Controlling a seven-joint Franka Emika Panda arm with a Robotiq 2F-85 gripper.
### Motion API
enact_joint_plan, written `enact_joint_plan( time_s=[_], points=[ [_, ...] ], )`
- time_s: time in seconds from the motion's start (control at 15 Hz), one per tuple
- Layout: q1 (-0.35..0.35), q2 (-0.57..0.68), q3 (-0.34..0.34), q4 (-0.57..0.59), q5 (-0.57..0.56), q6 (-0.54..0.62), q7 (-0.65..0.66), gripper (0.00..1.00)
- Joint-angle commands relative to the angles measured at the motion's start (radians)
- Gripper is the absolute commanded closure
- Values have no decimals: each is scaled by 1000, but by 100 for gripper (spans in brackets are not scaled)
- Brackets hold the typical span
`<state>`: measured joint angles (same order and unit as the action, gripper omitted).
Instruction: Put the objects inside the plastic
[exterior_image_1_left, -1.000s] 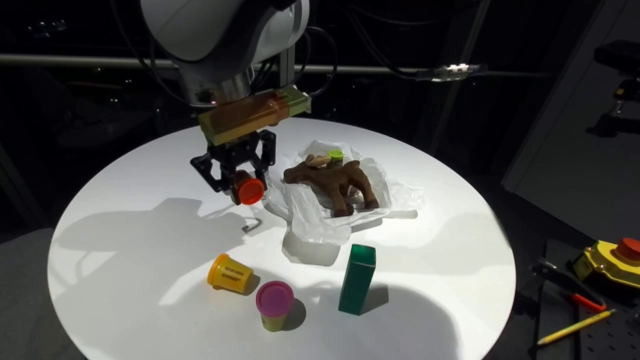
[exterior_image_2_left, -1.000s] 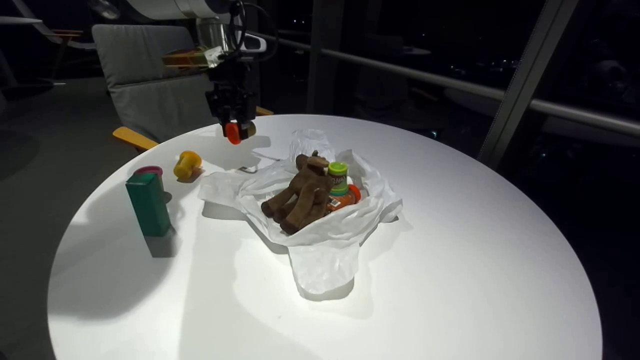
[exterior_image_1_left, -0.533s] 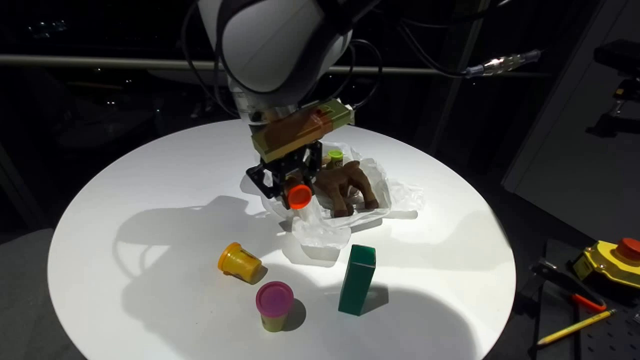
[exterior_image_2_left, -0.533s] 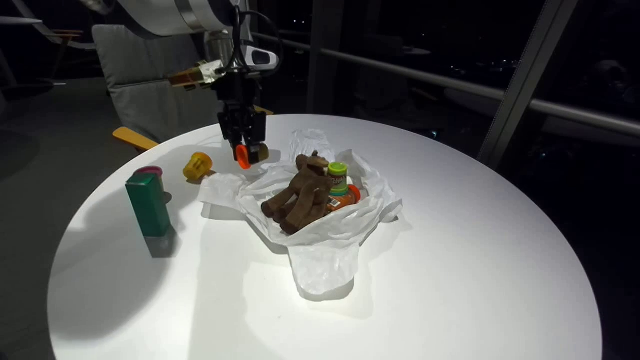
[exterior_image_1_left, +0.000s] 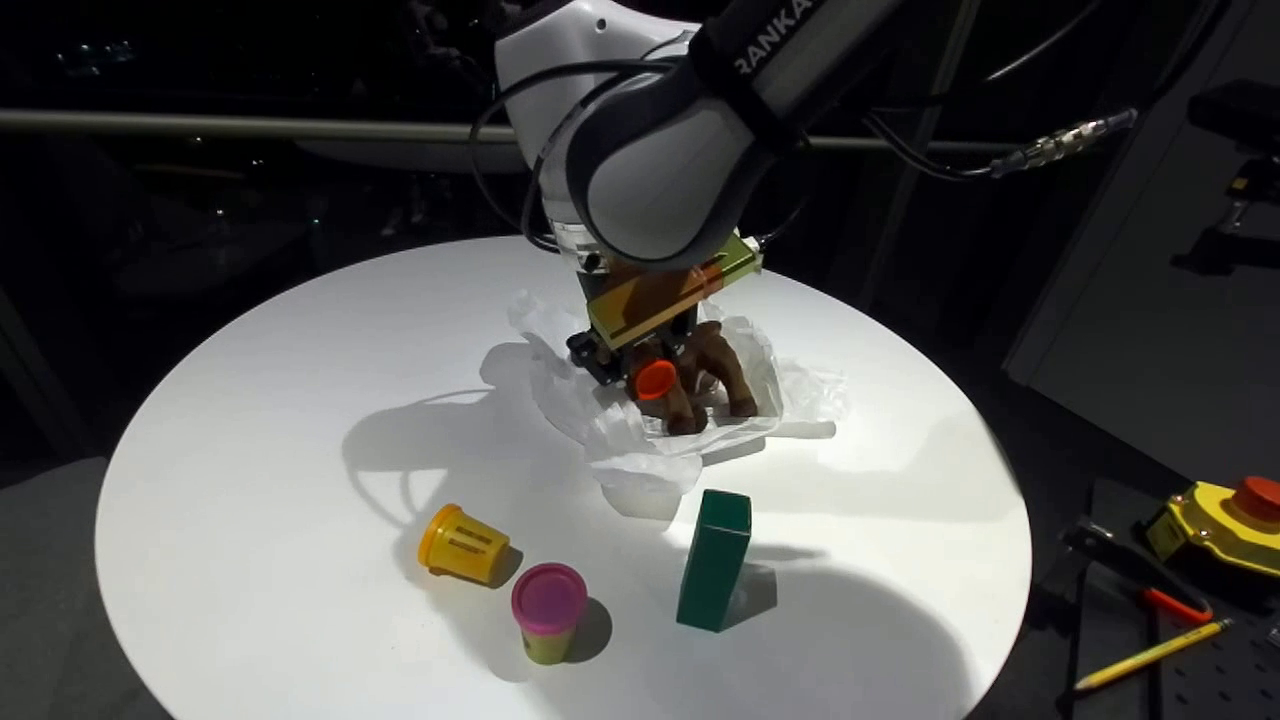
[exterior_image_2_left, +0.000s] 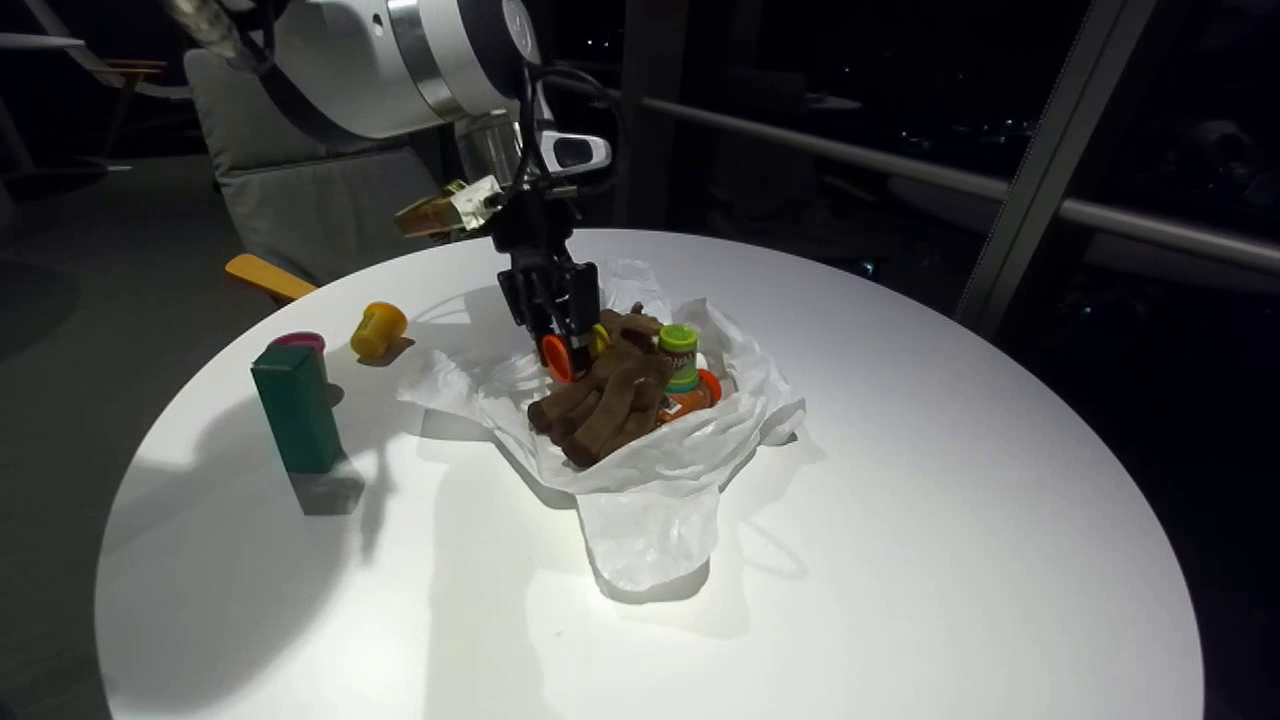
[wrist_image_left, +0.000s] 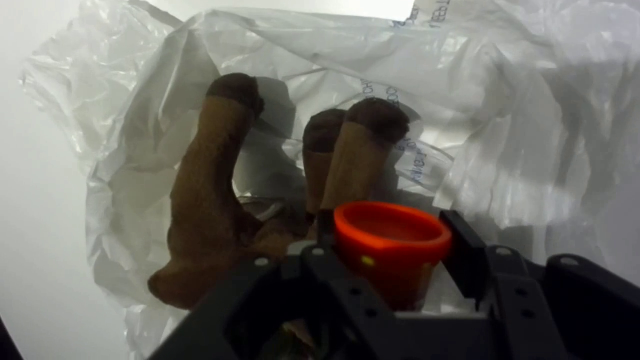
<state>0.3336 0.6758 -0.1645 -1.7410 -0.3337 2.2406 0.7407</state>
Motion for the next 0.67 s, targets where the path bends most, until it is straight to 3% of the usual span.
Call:
enact_joint_plan(
  time_s=[0.0,0.07,0.13,0.2,0.4,0.6],
  points=[
    [-14,-3,4,-33,-47,71,1,71],
    [-12,-1,0,-38,-55,78,2,71],
    [-12,-7,0,-48,-57,84,-2,21],
    [-9,-14,-4,-55,-65,87,3,20],
    [3,-37,-20,-71,-89,81,33,1],
    [9,-61,-30,-69,-106,61,61,0]
  ],
)
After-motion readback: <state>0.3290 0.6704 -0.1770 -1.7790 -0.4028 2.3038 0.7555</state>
